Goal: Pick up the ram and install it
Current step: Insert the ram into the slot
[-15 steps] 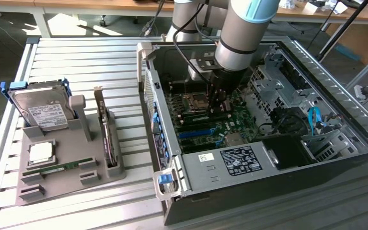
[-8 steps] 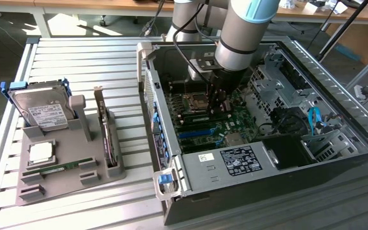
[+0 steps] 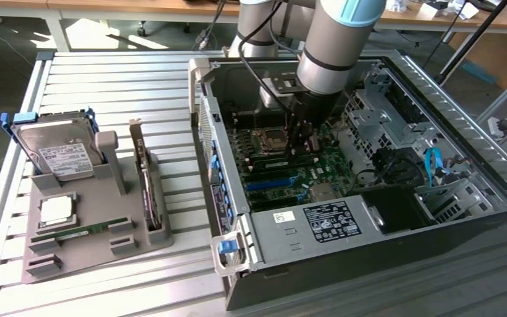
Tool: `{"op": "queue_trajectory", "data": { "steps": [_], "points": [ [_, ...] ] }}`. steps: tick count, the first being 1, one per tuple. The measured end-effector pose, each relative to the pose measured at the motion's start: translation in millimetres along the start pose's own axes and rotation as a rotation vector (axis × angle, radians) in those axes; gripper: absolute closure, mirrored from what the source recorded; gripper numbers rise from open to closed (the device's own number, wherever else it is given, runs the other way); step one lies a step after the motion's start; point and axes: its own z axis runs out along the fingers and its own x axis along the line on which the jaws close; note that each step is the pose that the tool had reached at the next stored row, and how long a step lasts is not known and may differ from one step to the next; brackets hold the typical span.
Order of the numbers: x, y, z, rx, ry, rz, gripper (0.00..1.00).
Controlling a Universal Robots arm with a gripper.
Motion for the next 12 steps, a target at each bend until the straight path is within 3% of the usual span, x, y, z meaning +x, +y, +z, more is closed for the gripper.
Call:
{"op": "queue_trajectory", "data": {
  "steps": [5, 7, 9, 12],
  "points": [
    [-2.3, 0.0, -4.1, 0.0, 0.0001, 0.0, 0.81],
    [-4.0, -0.1, -4.3, -0.0001, 0.0001, 0.0, 0.89],
    [-4.1, 0.0, -4.5, 0.0, -0.0001, 0.0, 0.9],
    [-4.2, -5.6, -4.5, -0.0002, 0.0, 0.0, 0.9]
  ]
}}
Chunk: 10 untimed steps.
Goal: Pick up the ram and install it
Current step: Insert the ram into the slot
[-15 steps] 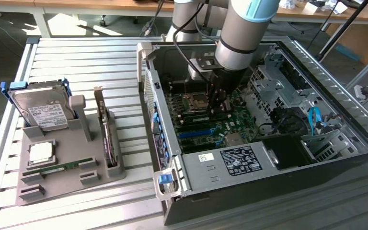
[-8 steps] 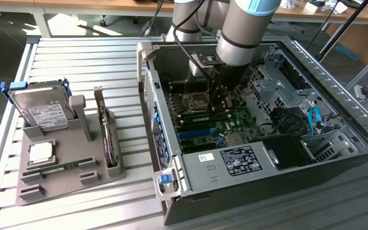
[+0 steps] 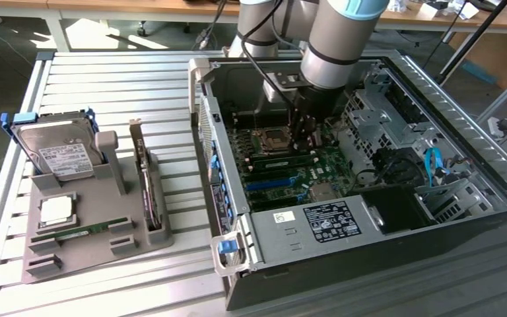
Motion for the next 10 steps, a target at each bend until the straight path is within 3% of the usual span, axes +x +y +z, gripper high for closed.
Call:
{"op": "queue_trajectory", "data": {
  "steps": [7, 10],
  "points": [
    [-0.1, -45.1, 0.6, -0.0079, 0.0001, 0.0, 0.9],
    [-0.1, -59.9, 0.8, -0.0115, 0.0, 0.0, 0.9]
  ]
}}
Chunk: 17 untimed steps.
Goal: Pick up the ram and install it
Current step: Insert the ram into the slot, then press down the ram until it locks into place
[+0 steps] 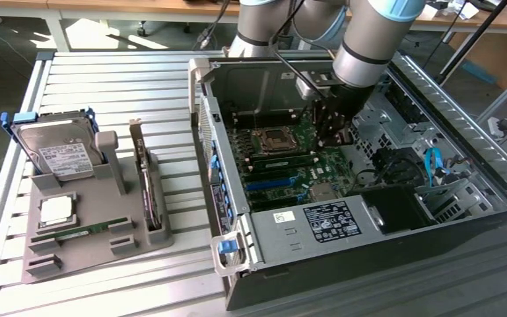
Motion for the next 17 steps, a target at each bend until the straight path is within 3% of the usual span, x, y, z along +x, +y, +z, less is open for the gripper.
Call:
{"op": "queue_trajectory", "data": {
  "steps": [3, 5, 17],
  "points": [
    [-0.1, -13.4, 0.0, -0.0029, 0.0001, 0.0, 0.9],
    [-0.1, -17.9, 0.0, -0.0036, -0.0002, 0.0, 0.9],
    [-0.1, -17.9, 0.0, -0.0037, -0.0002, 0.0, 0.9]
  ]
}}
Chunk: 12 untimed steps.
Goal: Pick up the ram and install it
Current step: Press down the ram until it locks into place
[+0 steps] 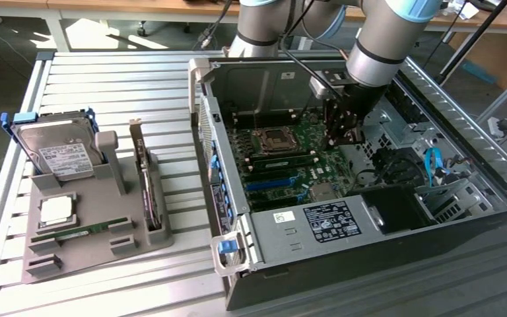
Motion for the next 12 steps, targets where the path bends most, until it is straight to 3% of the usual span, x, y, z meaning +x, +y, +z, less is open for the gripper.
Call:
{"op": "queue_trajectory", "data": {
  "steps": [3, 7, 12],
  "points": [
    [0.0, 1.2, 0.2, 0.0, -0.0001, 0.0, 0.9],
    [0.0, 9.0, 0.8, 0.0, -0.0004, 0.0, 0.9],
    [0.1, 24.1, 3.6, 0.0001, -0.0003, 0.0, 0.9]
  ]
}}
